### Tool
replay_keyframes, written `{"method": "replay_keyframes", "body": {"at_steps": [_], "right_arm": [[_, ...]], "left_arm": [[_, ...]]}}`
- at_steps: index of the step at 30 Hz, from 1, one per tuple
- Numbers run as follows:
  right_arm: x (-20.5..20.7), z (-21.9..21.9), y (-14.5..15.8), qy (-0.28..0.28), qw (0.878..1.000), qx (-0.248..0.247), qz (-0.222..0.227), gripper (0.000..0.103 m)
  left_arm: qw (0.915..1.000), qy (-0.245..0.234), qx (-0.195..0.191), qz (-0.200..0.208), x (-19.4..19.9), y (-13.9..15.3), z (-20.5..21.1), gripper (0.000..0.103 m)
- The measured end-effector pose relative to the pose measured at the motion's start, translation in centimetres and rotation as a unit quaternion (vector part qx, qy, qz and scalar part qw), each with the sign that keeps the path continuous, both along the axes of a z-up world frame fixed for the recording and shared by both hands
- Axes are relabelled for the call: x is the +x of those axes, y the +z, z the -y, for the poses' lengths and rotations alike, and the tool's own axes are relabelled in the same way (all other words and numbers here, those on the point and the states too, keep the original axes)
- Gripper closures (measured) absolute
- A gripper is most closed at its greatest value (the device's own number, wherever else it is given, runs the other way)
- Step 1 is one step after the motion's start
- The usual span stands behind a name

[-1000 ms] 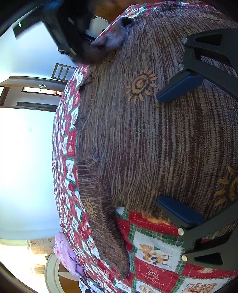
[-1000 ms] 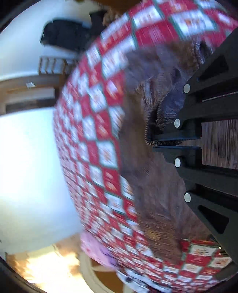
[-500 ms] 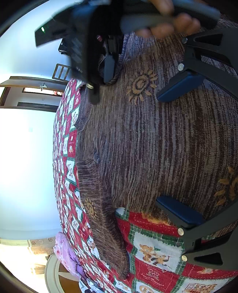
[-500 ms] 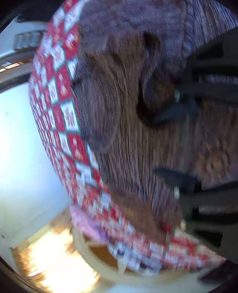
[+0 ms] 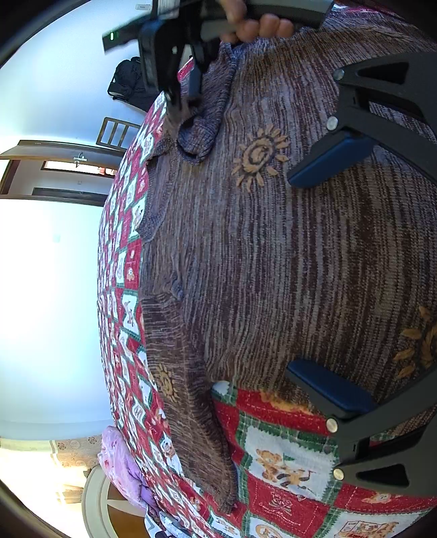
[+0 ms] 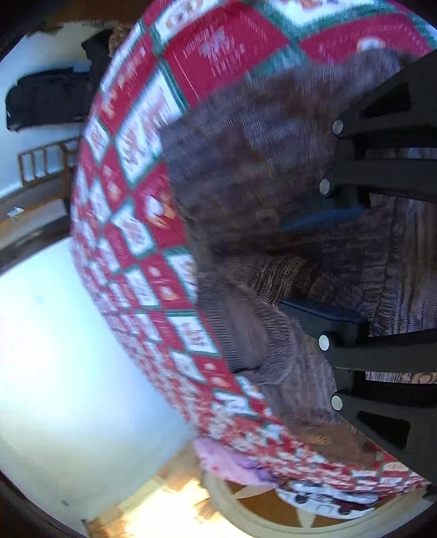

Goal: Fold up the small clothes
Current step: 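Fold the held sleeve across the sweater body with the right gripper, then release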

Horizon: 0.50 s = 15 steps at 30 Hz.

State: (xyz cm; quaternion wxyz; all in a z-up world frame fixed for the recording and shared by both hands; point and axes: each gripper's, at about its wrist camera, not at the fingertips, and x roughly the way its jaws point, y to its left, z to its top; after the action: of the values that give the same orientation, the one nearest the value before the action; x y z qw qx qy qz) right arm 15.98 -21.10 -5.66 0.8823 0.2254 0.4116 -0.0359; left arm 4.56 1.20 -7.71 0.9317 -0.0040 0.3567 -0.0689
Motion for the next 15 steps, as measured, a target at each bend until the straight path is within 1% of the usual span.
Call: {"method": "replay_keyframes", "body": {"at_steps": [1,2,3,4,5,6,8,9,10,11,12,13,14,15], "right_arm": [[0.6,-0.4,-0.4,0.009,1.000,0.000,-0.014,0.061],[1.2,-1.1,-0.1,0.014,1.000,-0.015,-0.015,0.068],[2.2,-1.6,0.1,0.029,0.999,-0.025,-0.011,0.092],[2.5,-2.2,0.4,0.043,0.999,-0.024,-0.009,0.094],[3.6,-3.1,1.0,0.062,0.998,-0.017,-0.006,0.094],[4.2,-3.6,1.4,0.073,0.997,-0.014,-0.005,0.092],[5.8,-4.4,2.1,0.092,0.996,-0.003,0.006,0.092],[6.1,-4.4,2.4,0.096,0.995,0.006,0.014,0.088],[6.1,-4.2,2.7,0.105,0.994,0.029,0.030,0.082],[5.7,-4.3,2.9,0.113,0.991,0.051,0.041,0.058],[5.3,-4.2,3.1,0.115,0.990,0.063,0.048,0.032],[4.3,-4.3,3.2,0.116,0.989,0.066,0.061,0.027],[3.6,-4.4,3.4,0.119,0.989,0.059,0.069,0.027],[2.5,-5.2,3.5,0.137,0.988,0.029,0.070,0.027]], "left_arm": [[1.0000,0.000,0.000,0.000,0.0,0.0,0.0,0.000],[1.0000,0.000,0.000,0.000,0.0,0.0,0.0,0.000],[1.0000,0.000,0.000,0.001,0.0,0.0,0.0,0.000],[1.0000,0.000,0.000,0.000,0.0,0.0,0.0,0.000],[1.0000,0.000,0.000,0.000,0.0,0.0,0.0,0.000],[1.0000,0.000,0.000,0.000,0.0,0.0,0.1,0.000],[1.0000,-0.001,-0.001,0.000,0.0,0.0,0.0,0.000],[1.0000,-0.001,-0.002,0.000,0.1,0.0,0.1,0.000],[1.0000,-0.001,-0.003,0.000,0.1,0.0,0.1,0.000],[1.0000,-0.001,-0.002,0.001,0.1,0.0,0.1,0.000],[1.0000,-0.001,-0.002,0.001,0.1,0.0,0.2,0.000],[1.0000,-0.001,-0.002,0.001,0.1,0.0,0.1,0.000],[1.0000,-0.001,-0.001,0.001,0.1,0.0,0.1,0.000],[1.0000,-0.001,-0.002,0.001,0.1,0.0,0.1,0.000]]}}
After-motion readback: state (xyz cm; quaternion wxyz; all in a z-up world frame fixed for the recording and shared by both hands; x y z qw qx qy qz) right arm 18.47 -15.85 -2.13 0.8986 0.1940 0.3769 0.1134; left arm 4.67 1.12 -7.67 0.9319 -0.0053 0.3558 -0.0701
